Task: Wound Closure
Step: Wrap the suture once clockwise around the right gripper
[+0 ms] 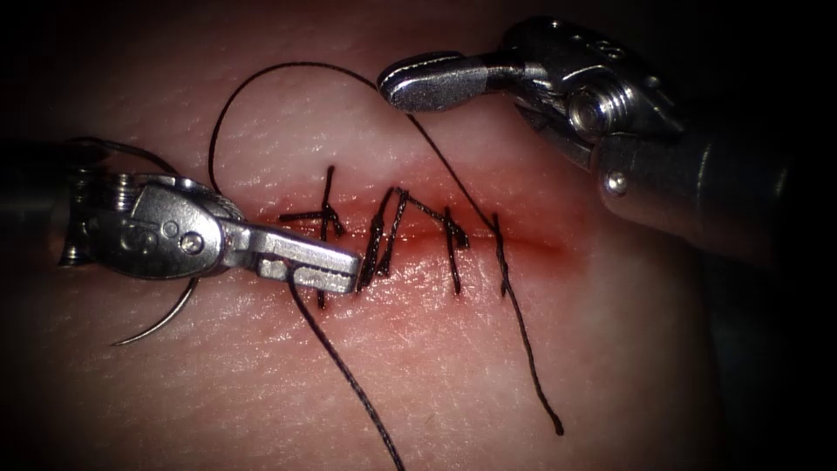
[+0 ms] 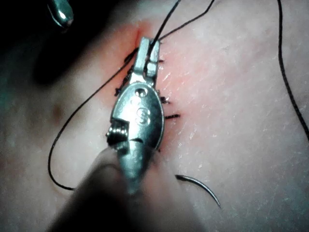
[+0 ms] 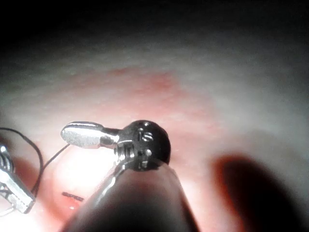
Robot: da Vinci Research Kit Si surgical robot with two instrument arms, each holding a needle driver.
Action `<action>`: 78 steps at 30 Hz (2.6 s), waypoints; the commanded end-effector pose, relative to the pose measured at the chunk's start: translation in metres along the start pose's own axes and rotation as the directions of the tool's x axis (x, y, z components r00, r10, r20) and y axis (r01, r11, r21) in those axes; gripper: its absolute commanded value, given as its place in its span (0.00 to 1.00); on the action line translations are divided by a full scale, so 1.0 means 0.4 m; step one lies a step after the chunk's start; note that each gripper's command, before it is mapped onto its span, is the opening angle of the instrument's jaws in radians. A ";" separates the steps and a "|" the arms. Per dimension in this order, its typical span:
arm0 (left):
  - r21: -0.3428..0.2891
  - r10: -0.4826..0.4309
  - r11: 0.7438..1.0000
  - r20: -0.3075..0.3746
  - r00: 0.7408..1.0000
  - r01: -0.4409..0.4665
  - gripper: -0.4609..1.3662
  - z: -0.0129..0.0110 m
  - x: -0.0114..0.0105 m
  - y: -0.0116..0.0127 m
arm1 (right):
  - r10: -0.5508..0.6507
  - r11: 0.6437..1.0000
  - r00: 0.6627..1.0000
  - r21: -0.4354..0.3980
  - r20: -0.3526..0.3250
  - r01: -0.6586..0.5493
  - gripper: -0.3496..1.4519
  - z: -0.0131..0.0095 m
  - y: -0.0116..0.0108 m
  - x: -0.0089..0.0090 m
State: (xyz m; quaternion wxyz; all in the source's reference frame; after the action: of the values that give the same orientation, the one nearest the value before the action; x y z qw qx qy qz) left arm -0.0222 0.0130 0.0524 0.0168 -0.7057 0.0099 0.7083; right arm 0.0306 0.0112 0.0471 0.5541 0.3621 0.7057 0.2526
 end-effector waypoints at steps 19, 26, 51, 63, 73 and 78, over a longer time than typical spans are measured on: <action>0.002 0.028 1.000 0.005 1.000 -0.028 0.06 -0.0003 0.0076 -0.0048 | -0.016 1.000 0.996 -0.022 0.085 0.018 0.00 0.0005 0.0005 -0.0056; 0.013 0.041 0.999 0.016 0.999 -0.041 0.06 0.0023 0.0131 -0.0045 | -0.038 0.998 0.984 -0.050 0.173 0.047 0.00 0.0031 0.0029 -0.0112; -0.005 0.091 0.996 -0.021 0.996 -0.091 0.06 0.0113 0.0291 0.0036 | -0.024 0.993 0.967 -0.110 0.252 0.054 0.00 0.0181 0.0171 -0.0281; -0.009 0.096 0.995 -0.028 0.995 -0.096 0.06 0.0124 0.0287 0.0051 | -0.008 0.993 0.970 -0.116 0.244 0.037 0.00 0.0266 0.0218 -0.0307; -0.034 0.104 0.994 -0.067 0.992 -0.107 0.06 0.0130 0.0280 0.0073 | 0.055 0.996 0.996 -0.074 0.077 -0.050 0.00 0.0348 0.0260 -0.0323; -0.052 0.100 0.993 -0.091 0.991 -0.105 0.06 0.0132 0.0268 0.0093 | 0.071 0.997 0.997 -0.035 -0.025 -0.072 0.00 0.0355 0.0264 -0.0296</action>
State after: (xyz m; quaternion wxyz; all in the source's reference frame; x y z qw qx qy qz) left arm -0.0276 0.0095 0.0418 -0.0395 -0.7350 0.0280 0.6764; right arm 0.0481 0.0079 0.0586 0.5384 0.3757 0.6966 0.2895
